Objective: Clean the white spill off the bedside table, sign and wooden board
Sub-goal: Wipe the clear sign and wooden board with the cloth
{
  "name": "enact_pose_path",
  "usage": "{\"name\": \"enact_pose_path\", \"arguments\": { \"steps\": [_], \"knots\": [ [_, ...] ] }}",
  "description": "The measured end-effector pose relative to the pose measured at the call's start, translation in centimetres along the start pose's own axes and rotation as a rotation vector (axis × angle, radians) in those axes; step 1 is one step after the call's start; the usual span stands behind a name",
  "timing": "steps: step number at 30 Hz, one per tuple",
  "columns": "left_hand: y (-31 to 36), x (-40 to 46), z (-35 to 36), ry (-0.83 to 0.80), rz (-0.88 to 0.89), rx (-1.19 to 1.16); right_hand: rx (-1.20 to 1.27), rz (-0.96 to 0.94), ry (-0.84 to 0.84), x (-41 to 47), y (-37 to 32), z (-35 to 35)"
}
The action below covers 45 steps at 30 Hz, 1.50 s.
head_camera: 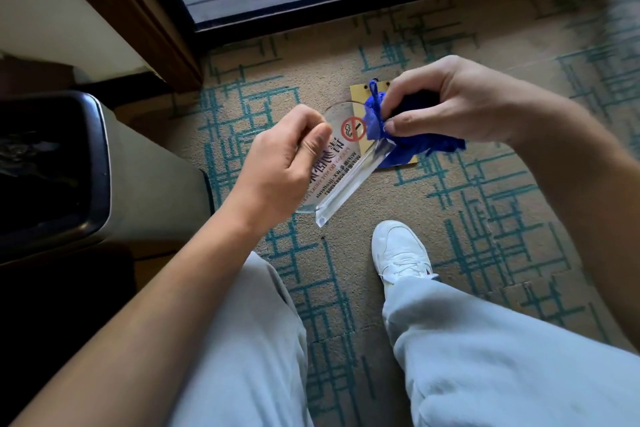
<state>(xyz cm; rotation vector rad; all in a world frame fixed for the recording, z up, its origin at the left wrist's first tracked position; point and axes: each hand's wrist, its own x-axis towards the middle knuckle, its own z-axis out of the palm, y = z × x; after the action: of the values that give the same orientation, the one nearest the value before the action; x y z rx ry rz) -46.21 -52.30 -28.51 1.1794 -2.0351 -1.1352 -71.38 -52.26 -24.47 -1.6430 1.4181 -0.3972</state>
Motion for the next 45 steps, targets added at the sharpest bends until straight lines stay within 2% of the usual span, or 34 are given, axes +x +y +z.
{"name": "enact_pose_path", "arguments": {
  "steps": [2, 4, 7, 10, 13, 15, 19, 21, 24, 27, 29, 31, 34, 36, 45],
  "knots": [
    [0.1, 0.1, 0.4, 0.009, -0.013, 0.027, -0.132, 0.013, 0.053, -0.1, -0.1, 0.2],
    [0.0, 0.4, 0.6, 0.051, -0.083, -0.027, -0.145, -0.021, 0.189, -0.2, -0.3, 0.9],
    [-0.4, 1.2, 0.4, 0.137, -0.220, -0.248, 0.082, -0.099, 0.470, -0.2, -0.6, 2.3],
    [-0.5, 1.4, 0.0, 0.189, -0.305, -0.432, 0.408, -0.064, 0.647, 0.0, -0.4, 3.7],
    [0.1, 1.2, -0.2, 0.228, -0.297, -0.487, 0.566, -0.010, 0.654, -0.1, 0.0, 5.3],
    [0.2, 1.2, -0.3, 0.214, -0.286, -0.501, 0.460, -0.026, 0.658, -0.3, 0.0, 6.1],
    [0.3, 1.2, 0.1, 0.190, -0.195, -0.388, 0.131, -0.092, 0.749, -0.1, -1.1, 6.6],
    [0.6, 1.3, 0.1, 0.241, -0.171, -0.381, 0.109, -0.107, 0.730, 0.1, -1.4, 7.4],
    [0.8, 1.6, -0.1, 0.309, -0.148, -0.380, 0.270, -0.061, 0.702, 0.0, -1.3, 8.1],
    [0.5, 1.3, -0.2, 0.299, -0.147, -0.340, 0.472, -0.110, 0.807, -0.3, -1.9, 6.3],
    [0.5, 1.2, -0.1, 0.299, -0.130, -0.284, 0.488, -0.163, 0.844, -0.2, -2.7, 5.0],
    [0.5, 1.4, 0.1, 0.323, -0.113, -0.196, 0.309, -0.195, 0.833, 0.5, -3.2, 4.7],
    [0.6, 1.6, 0.5, 0.356, -0.100, -0.083, -0.148, -0.176, 0.777, 1.3, -3.1, 6.4],
    [0.3, 1.7, 0.7, 0.384, -0.122, -0.050, -0.311, -0.188, 0.722, 1.3, -3.2, 7.8],
    [-0.6, 1.8, 0.0, 0.470, -0.205, -0.048, -0.392, -0.374, 0.416, -1.4, -2.0, 9.9]
  ]
}}
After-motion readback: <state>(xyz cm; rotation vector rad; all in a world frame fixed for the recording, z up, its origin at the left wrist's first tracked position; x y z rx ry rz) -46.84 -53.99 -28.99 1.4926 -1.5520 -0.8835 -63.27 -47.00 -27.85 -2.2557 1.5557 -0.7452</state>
